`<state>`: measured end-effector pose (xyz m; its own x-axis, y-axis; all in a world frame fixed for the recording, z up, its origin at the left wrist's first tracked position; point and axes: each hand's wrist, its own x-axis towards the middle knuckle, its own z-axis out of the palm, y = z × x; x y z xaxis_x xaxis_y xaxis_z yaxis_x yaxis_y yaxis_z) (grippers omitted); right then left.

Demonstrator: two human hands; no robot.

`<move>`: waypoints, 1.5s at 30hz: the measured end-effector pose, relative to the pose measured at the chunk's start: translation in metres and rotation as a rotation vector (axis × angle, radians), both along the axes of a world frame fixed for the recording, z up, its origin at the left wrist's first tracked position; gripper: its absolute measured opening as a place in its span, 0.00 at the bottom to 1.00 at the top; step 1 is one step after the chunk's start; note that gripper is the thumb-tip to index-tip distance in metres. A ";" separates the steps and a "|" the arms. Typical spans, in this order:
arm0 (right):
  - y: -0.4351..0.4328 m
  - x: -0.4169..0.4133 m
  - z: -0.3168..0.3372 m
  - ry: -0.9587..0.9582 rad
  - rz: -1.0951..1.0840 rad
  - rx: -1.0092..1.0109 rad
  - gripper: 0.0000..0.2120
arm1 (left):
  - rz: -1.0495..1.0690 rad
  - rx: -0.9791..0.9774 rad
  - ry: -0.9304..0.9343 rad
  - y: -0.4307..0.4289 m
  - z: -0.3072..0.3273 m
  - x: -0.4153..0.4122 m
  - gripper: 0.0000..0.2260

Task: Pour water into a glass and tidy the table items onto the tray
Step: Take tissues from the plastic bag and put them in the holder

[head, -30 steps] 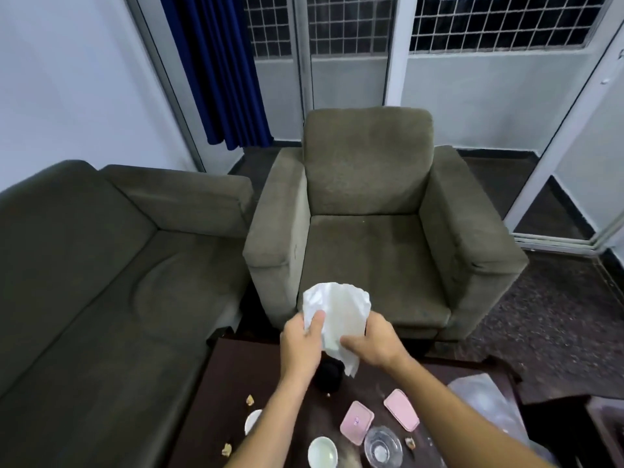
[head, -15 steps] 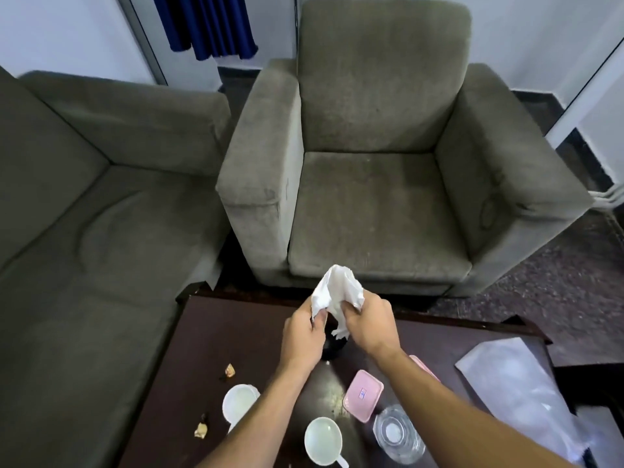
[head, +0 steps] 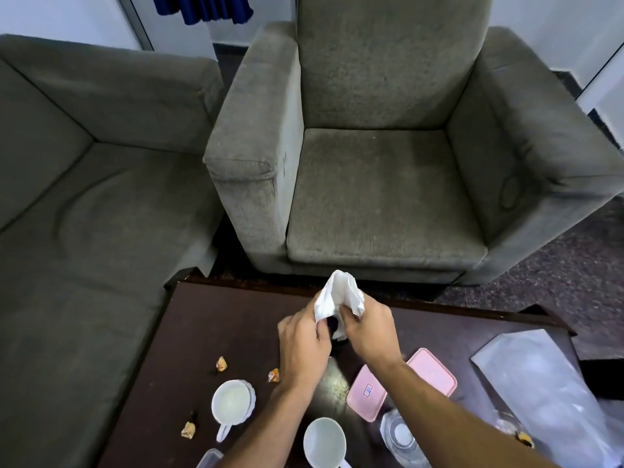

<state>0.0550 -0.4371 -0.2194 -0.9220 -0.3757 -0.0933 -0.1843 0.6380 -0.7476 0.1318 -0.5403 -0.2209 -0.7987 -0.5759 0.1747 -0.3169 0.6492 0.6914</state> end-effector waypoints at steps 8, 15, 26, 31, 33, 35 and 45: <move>0.005 0.007 -0.003 0.195 0.121 0.135 0.04 | 0.020 -0.029 -0.107 -0.004 -0.012 0.001 0.16; 0.011 0.003 -0.007 0.288 0.157 0.268 0.09 | 0.031 -0.012 -0.182 -0.009 -0.014 -0.001 0.18; 0.005 0.003 -0.008 0.451 0.192 0.365 0.04 | 0.043 -0.144 -0.275 -0.006 -0.009 0.000 0.08; 0.004 0.002 -0.005 0.454 0.148 0.355 0.05 | 0.021 -0.187 -0.241 -0.006 -0.003 -0.003 0.11; 0.003 0.002 -0.003 0.446 0.157 0.401 0.07 | -0.005 -0.169 -0.262 -0.007 -0.003 -0.004 0.10; 0.004 0.001 -0.002 0.449 0.165 0.405 0.07 | -0.035 -0.135 -0.249 -0.010 -0.003 -0.004 0.10; 0.010 -0.002 0.002 0.259 0.243 0.465 0.19 | -0.123 -0.088 -0.338 -0.024 0.001 -0.005 0.10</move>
<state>0.0530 -0.4267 -0.2173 -0.8293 -0.5527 -0.0825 -0.5057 0.8050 -0.3102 0.1268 -0.5641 -0.2195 -0.8822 -0.4661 -0.0665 -0.4336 0.7492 0.5006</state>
